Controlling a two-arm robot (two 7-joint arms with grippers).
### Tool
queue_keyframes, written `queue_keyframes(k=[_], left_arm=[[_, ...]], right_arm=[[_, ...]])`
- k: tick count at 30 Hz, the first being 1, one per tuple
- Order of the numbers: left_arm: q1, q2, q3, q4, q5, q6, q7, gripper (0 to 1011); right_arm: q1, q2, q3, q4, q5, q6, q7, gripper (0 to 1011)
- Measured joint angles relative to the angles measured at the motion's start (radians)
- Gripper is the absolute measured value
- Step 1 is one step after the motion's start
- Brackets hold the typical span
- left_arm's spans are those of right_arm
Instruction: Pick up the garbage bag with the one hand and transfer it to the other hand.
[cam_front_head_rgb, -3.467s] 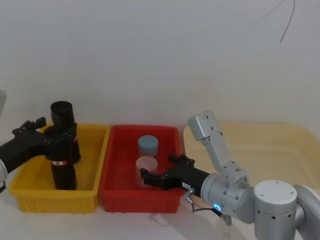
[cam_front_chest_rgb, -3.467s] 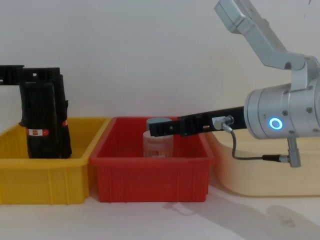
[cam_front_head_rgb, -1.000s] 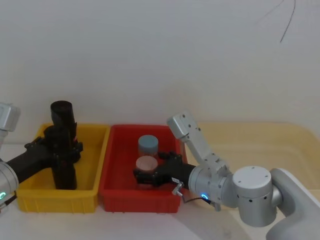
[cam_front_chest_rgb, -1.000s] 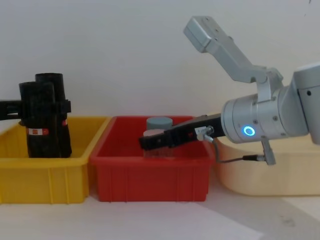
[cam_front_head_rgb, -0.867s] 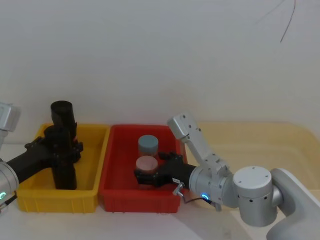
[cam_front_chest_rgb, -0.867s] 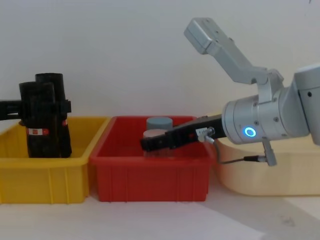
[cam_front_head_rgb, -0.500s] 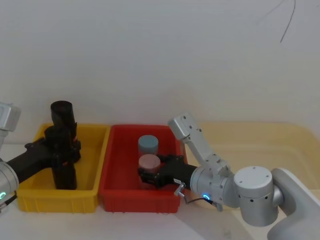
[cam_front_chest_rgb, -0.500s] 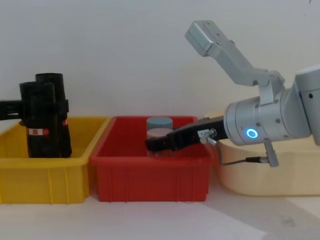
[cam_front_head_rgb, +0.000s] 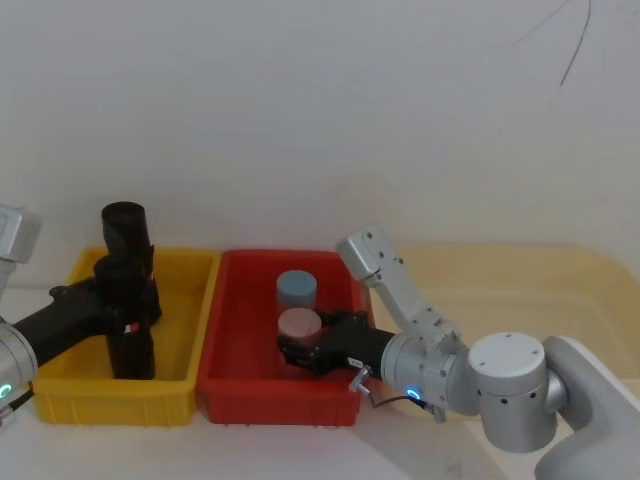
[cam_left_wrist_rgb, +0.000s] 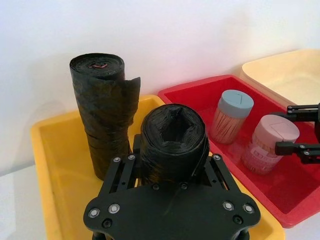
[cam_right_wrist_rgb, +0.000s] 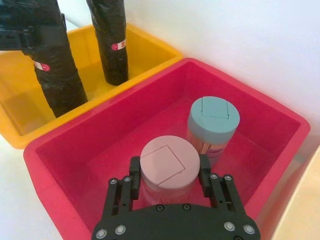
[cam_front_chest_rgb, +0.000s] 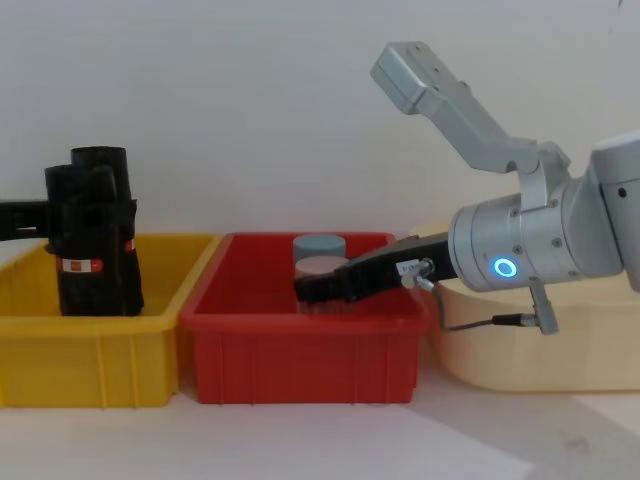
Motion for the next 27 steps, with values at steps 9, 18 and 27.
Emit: queue_keyframes(k=[9,18,27], left_arm=[[0.000,0.001,0.001,0.000,0.000,0.000,0.000,431],[-0.022,0.012,0.005,-0.017,0.017,-0.012,-0.001,382],[-0.085,0.023,0.010,-0.044,0.047,-0.029,-0.021,371]], right_arm=[[0.001,0.000,0.000,0.001,-0.002,-0.001,0.001,666],[0.004,0.004,0.004,-0.026,-0.014,-0.028,0.001,666],[0.010,0.013,0.027,-0.086,-0.028,-0.068,-0.014,666]])
